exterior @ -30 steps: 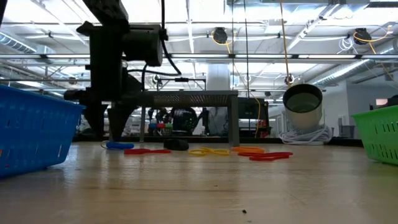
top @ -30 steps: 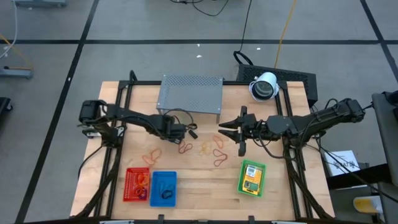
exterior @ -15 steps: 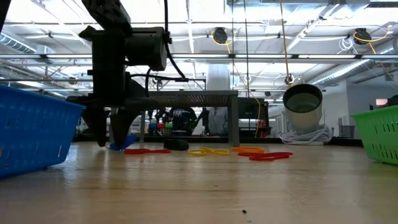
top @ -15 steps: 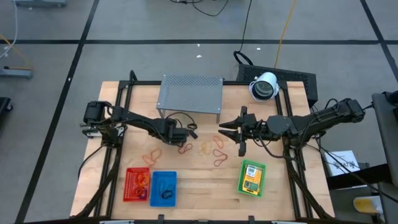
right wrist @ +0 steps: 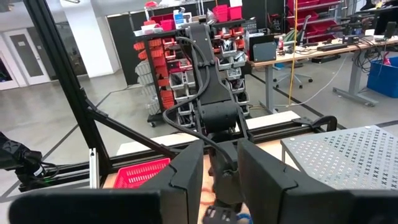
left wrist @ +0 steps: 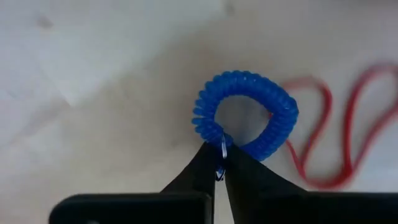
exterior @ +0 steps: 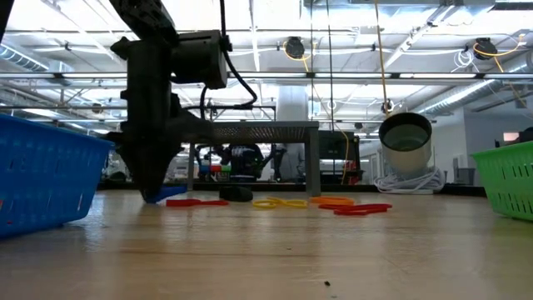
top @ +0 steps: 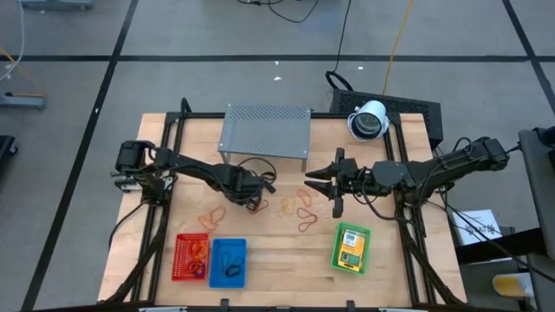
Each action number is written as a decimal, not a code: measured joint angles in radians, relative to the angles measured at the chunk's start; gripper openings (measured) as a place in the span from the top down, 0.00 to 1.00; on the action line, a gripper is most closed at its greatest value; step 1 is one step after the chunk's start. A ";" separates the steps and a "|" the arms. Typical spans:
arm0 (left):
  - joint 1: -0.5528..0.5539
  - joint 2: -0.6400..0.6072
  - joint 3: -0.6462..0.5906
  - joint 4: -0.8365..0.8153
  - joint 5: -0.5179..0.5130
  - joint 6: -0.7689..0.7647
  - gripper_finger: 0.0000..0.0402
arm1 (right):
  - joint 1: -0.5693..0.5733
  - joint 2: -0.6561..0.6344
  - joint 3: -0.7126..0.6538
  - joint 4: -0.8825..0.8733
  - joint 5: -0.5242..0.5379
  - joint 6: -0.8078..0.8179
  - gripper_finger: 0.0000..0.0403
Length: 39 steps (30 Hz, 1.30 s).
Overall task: Pick & Place Office Desk Supplies
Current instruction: Put the blue spring keychain into the red bin
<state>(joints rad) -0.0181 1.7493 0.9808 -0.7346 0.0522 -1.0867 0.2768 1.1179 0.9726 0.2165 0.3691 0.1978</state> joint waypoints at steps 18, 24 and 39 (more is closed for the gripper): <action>-0.143 -0.441 0.020 -0.100 0.132 -0.005 0.98 | 0.000 0.002 0.000 -0.036 0.000 0.056 0.78; -0.270 -0.578 0.022 -0.186 0.175 -0.094 0.98 | 0.000 0.002 0.000 -0.037 0.000 0.078 0.78; -0.674 -0.592 0.009 -0.354 0.123 -0.389 0.98 | 0.000 0.002 0.000 -0.045 0.000 0.105 0.78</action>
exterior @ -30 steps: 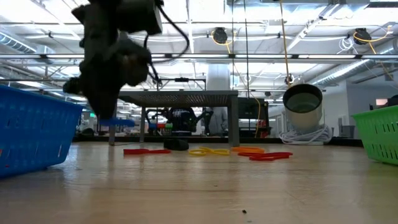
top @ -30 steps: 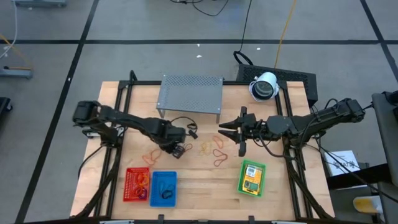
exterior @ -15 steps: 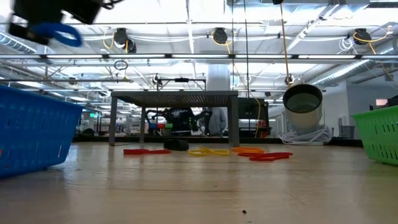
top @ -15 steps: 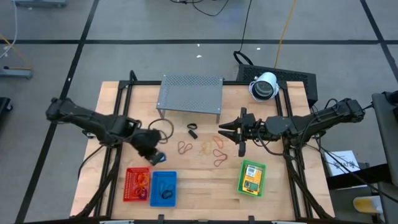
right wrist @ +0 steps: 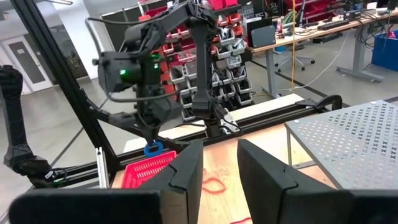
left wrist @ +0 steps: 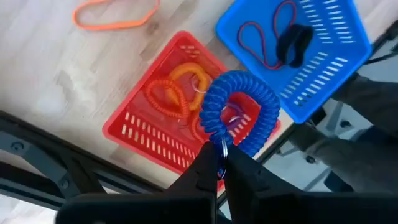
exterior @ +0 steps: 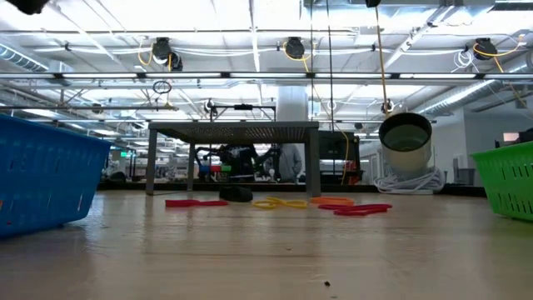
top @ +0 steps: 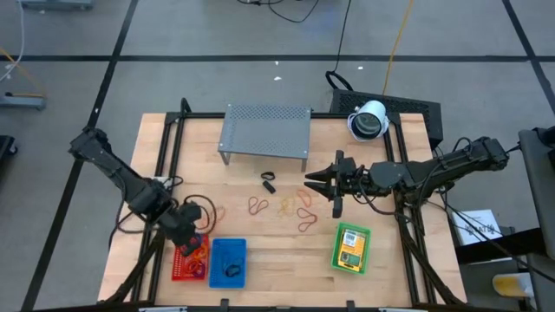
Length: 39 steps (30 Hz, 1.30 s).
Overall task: Pick & Place Office Desk Supplies
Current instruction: Put the blue spring keychain into the red bin, then put the black rubber band into the blue bin
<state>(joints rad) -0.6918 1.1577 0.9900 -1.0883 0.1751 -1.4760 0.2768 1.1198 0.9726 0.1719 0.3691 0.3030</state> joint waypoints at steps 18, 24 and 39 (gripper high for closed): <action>-0.185 0.015 -0.246 0.226 -0.044 -0.294 0.84 | 0.000 0.000 0.000 -0.002 0.000 0.046 0.78; -0.190 0.015 -0.255 0.227 -0.046 -0.272 0.64 | 0.000 0.000 0.000 -0.002 0.000 0.052 0.78; -0.185 0.013 -0.168 0.206 -0.149 -0.224 0.52 | 0.000 0.000 0.000 -0.004 0.000 0.052 0.78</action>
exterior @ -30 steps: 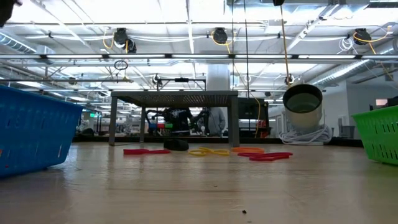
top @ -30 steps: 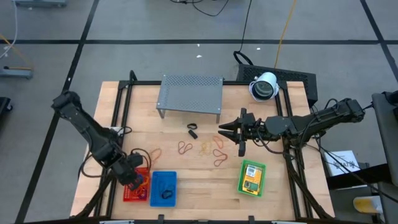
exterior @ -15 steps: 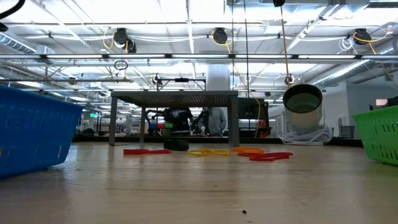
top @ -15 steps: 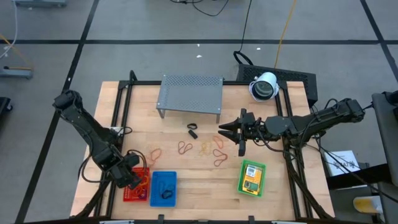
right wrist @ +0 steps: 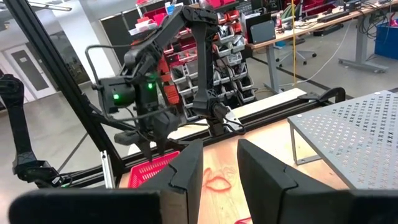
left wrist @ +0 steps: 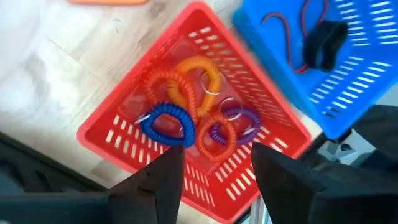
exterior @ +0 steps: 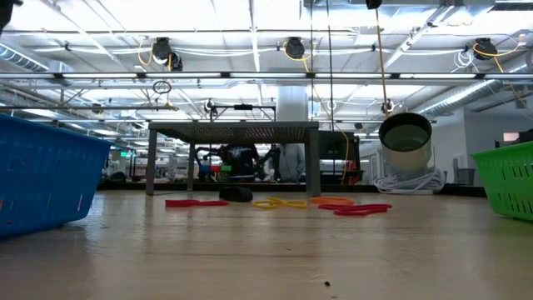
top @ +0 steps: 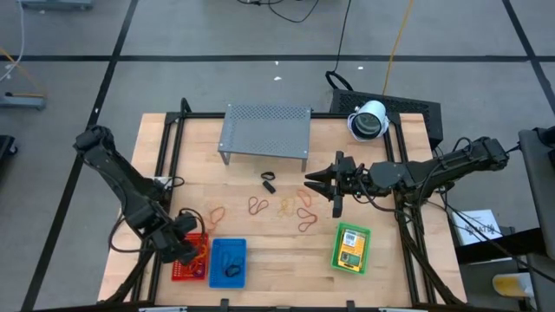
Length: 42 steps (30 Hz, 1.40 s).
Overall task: Pick & Place Office Desk Supplies
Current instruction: Put the black rubber band into the blue bin
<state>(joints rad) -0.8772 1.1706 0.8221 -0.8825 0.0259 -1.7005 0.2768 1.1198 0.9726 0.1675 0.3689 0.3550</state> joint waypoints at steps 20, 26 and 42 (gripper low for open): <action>0.374 0.000 0.254 -0.276 -0.075 0.495 0.53 | 0.000 0.000 0.000 -0.035 0.080 0.000 0.78; 0.550 0.006 0.313 -0.272 -0.084 0.681 0.53 | 0.000 0.000 0.000 -0.053 0.132 -0.008 0.78; 0.854 0.310 0.515 -0.233 -0.090 0.653 0.53 | 0.000 -0.044 0.000 -0.096 0.358 -0.061 0.78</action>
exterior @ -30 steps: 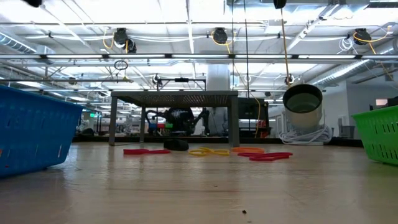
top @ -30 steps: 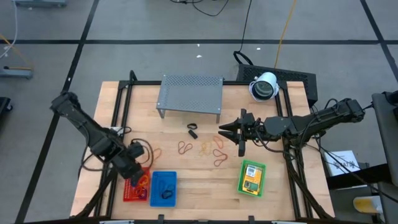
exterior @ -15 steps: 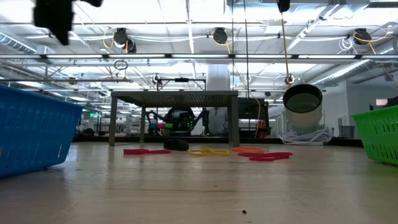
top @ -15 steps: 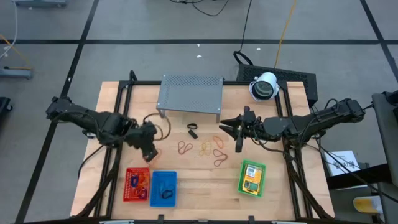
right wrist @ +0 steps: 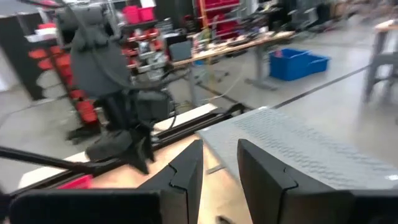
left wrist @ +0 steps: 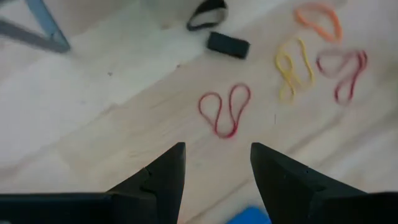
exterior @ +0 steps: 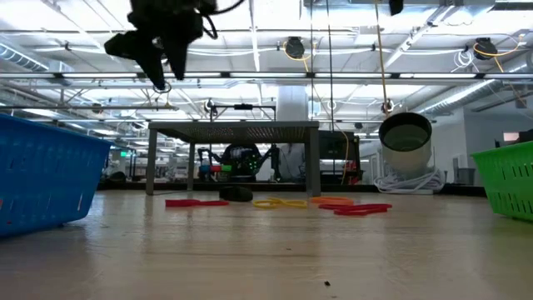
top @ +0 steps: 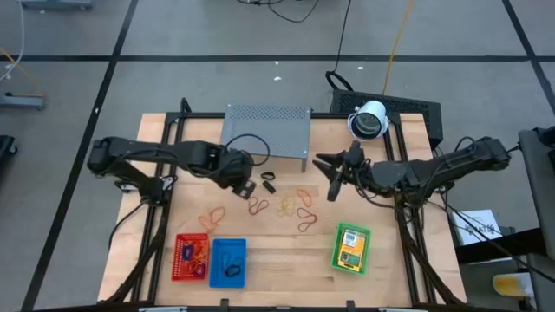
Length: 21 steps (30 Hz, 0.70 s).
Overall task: Pick & Place Office Desk Supplies
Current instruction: Put the black rubber band into the blue bin
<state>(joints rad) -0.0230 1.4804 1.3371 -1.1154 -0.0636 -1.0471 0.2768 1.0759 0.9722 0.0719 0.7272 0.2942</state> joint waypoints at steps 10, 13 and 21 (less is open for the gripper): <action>0.004 0.158 -0.002 0.300 -0.018 -0.290 0.53 | 0.000 -0.244 0.000 -0.124 0.064 -0.187 0.78; 0.004 0.211 -0.002 0.358 -0.036 -0.352 0.53 | 0.000 -0.320 0.000 -0.126 0.061 -0.264 0.78; 0.001 0.318 -0.003 0.369 -0.115 -0.484 0.53 | 0.000 -0.457 0.000 -0.192 0.058 -0.342 0.78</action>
<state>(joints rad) -0.0216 1.7980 1.3342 -0.7464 -0.1782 -1.5309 0.2764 0.6192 0.9718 -0.1204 0.7853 -0.0481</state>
